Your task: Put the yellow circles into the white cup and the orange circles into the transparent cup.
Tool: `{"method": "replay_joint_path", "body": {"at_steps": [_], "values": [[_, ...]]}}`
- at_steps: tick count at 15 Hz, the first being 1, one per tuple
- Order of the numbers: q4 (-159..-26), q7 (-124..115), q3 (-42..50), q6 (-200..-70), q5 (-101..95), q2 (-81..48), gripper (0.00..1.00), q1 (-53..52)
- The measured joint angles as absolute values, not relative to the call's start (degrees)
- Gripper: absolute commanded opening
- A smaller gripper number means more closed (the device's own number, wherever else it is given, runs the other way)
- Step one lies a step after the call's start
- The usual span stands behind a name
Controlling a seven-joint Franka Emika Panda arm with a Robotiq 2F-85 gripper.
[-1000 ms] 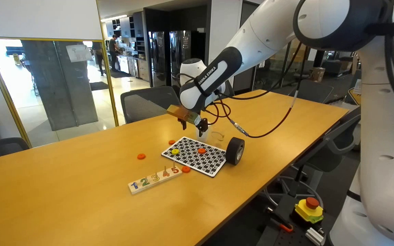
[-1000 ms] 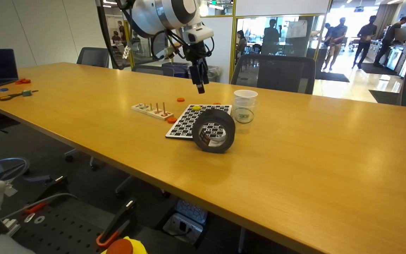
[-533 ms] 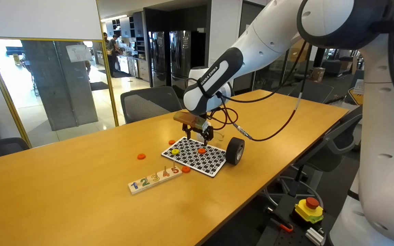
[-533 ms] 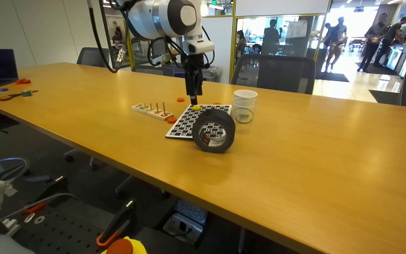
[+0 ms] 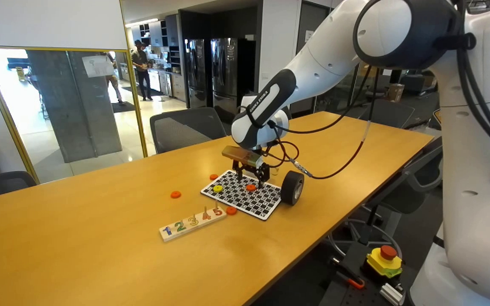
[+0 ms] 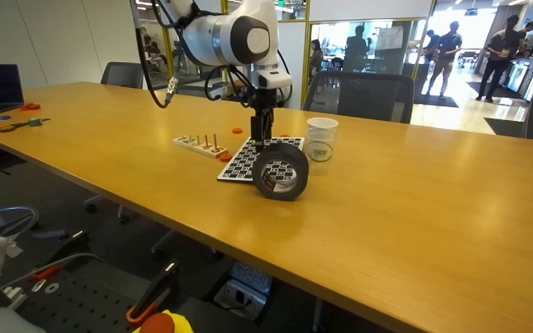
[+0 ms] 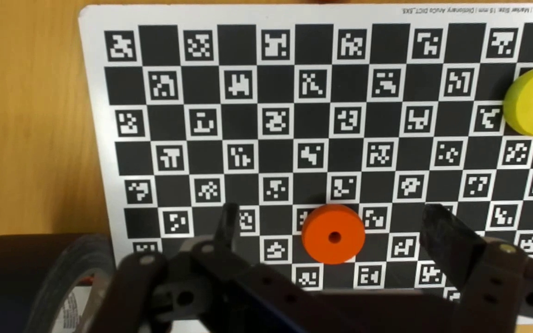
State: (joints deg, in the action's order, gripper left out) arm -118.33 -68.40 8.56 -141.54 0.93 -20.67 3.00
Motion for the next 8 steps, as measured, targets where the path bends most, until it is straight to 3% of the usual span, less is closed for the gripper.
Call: {"method": "replay_joint_path", "body": {"at_steps": [8], "values": [[-113.3, -66.2, 8.9, -141.5, 3.6, -26.0, 1.0, 4.3]]}}
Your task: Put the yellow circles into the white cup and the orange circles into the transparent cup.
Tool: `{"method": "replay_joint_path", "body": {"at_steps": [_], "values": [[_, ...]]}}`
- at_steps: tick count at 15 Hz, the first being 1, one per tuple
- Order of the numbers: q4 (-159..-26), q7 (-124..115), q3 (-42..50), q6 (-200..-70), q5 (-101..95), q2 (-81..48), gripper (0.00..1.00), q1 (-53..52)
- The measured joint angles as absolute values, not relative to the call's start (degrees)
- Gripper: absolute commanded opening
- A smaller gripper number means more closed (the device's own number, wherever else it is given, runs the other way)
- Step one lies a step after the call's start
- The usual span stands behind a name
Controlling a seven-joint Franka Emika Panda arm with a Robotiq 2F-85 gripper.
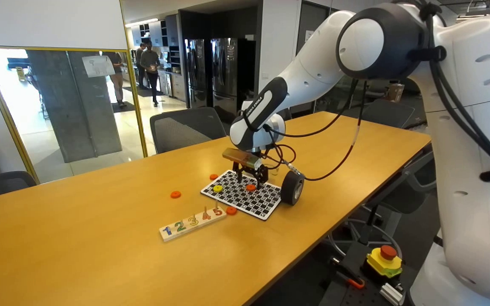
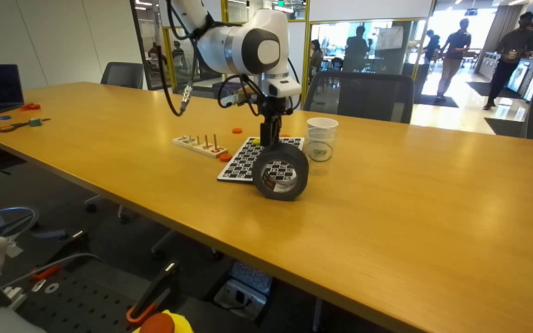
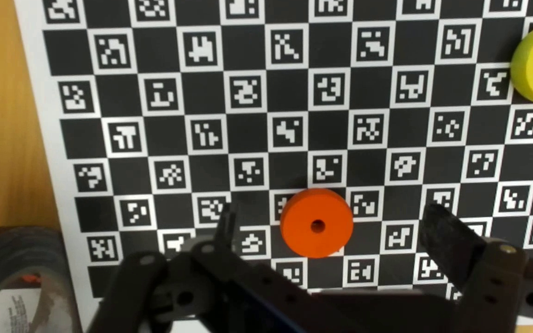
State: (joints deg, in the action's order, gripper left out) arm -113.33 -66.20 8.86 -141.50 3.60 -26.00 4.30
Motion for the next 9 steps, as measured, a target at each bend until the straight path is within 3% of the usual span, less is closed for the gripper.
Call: {"method": "replay_joint_path", "body": {"at_steps": [9], "values": [[-109.7, -65.4, 9.3, -141.2, 4.1, -29.4, 1.0, 5.2]]}}
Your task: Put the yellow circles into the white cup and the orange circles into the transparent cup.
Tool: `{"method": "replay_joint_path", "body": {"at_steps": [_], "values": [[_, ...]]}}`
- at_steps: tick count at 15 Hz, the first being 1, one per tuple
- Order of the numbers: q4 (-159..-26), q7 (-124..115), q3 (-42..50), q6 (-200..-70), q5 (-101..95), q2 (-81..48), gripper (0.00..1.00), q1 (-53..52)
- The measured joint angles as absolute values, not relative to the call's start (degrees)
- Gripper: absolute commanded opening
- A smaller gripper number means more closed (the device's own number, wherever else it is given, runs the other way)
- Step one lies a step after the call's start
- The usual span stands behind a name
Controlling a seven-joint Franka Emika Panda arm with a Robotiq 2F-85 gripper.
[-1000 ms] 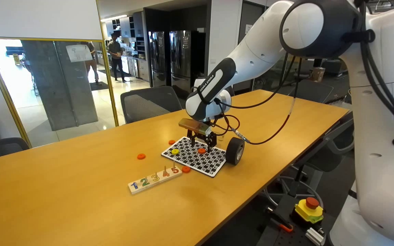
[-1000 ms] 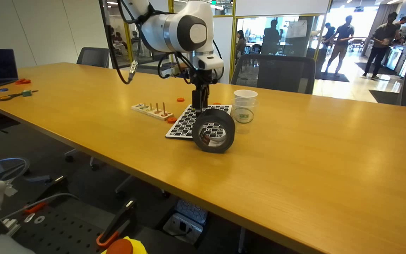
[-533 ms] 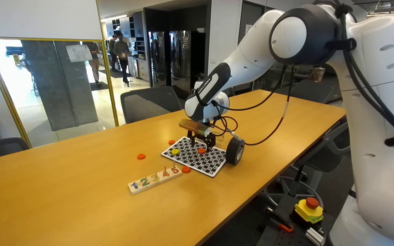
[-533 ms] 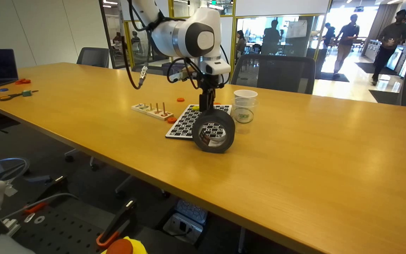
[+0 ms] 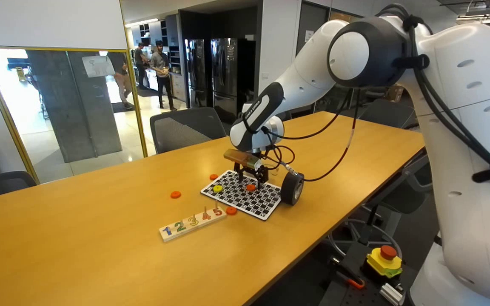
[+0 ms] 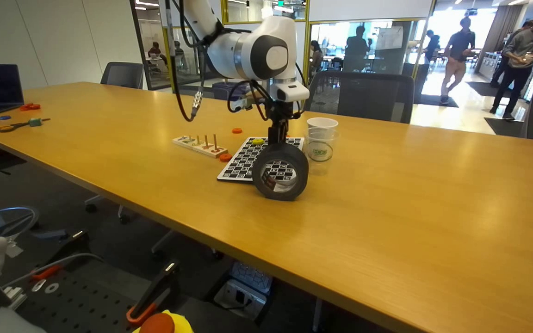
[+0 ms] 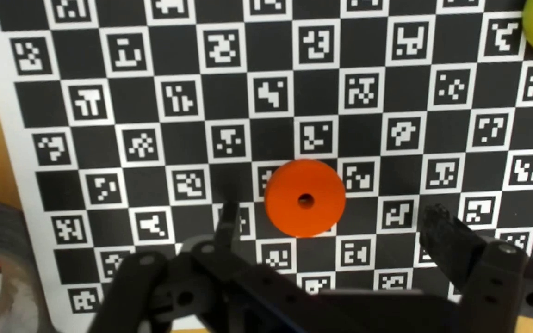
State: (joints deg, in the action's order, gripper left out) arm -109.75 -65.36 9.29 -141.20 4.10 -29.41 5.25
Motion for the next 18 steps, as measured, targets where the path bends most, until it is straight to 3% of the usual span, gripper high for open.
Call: {"method": "replay_joint_path", "body": {"at_steps": [4, 6, 13, 14, 18], "values": [[-109.4, -63.8, 9.3, -140.9, 5.6, -29.7, 1.0, 5.3], [-109.2, -63.3, 9.3, -140.8, 6.0, -29.8, 0.74, 5.3], [-108.2, -62.1, 9.3, -138.3, 6.1, -29.6, 0.21, 5.3], [-108.1, -62.0, 9.3, -137.8, 6.1, -29.5, 0.17, 5.3], [-108.3, -61.9, 9.5, -137.7, 6.1, -29.3, 0.2, 5.1]]}}
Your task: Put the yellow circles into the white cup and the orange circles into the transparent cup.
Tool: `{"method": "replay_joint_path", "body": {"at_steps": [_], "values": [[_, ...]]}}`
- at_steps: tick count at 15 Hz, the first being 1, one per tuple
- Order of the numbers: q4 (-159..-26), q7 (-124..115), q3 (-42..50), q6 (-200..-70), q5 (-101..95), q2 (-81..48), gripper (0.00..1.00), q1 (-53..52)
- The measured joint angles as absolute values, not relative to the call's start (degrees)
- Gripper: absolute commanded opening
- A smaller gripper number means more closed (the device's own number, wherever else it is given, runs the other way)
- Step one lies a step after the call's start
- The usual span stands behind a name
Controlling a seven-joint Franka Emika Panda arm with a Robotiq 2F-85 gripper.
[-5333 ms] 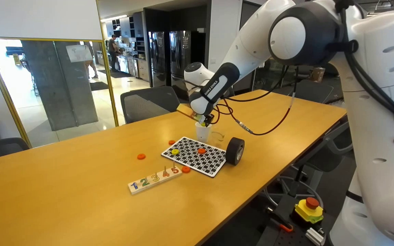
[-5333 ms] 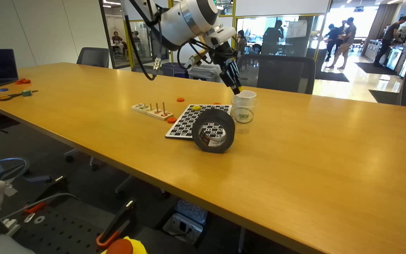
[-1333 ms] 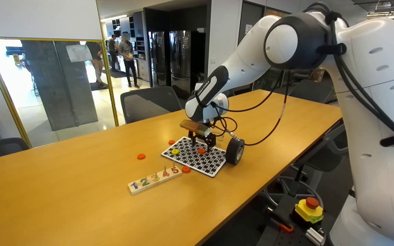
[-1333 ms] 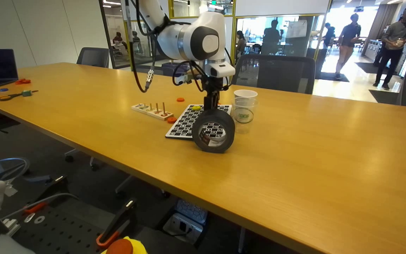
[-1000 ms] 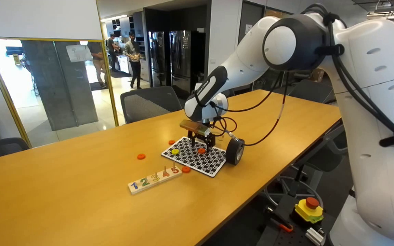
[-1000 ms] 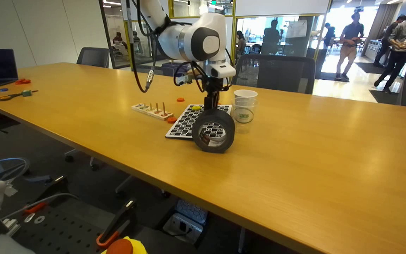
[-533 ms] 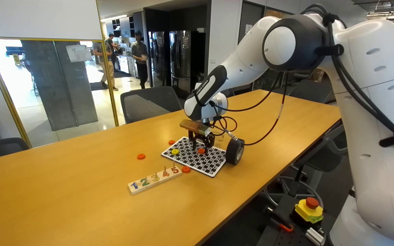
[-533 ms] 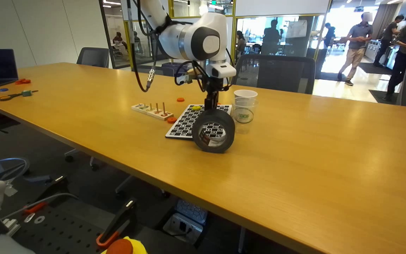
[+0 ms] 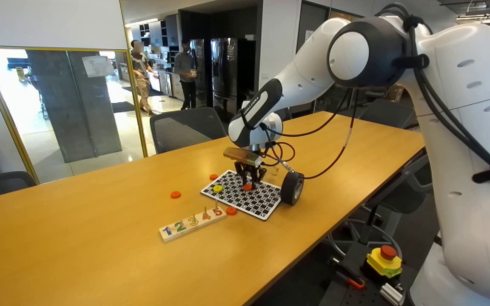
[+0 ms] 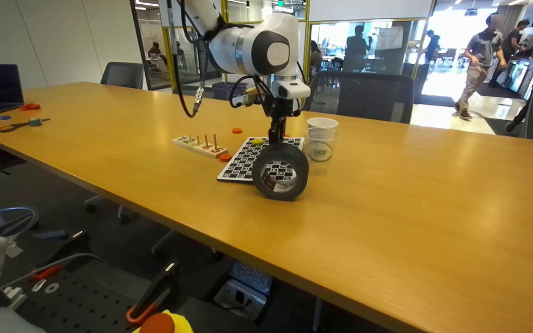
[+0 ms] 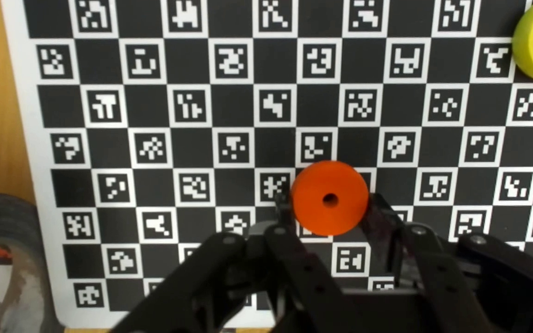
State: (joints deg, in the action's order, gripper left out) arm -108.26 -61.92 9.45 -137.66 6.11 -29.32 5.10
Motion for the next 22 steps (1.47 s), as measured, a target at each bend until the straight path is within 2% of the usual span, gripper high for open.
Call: {"method": "replay_joint_path", "body": {"at_steps": [12, 22], "values": [[-120.1, -62.6, 13.5, -148.0, 1.4, -17.2, 0.2, 1.7], [-126.9, -74.4, 16.7, -153.8, -12.6, -8.6, 0.2, 1.8]]}}
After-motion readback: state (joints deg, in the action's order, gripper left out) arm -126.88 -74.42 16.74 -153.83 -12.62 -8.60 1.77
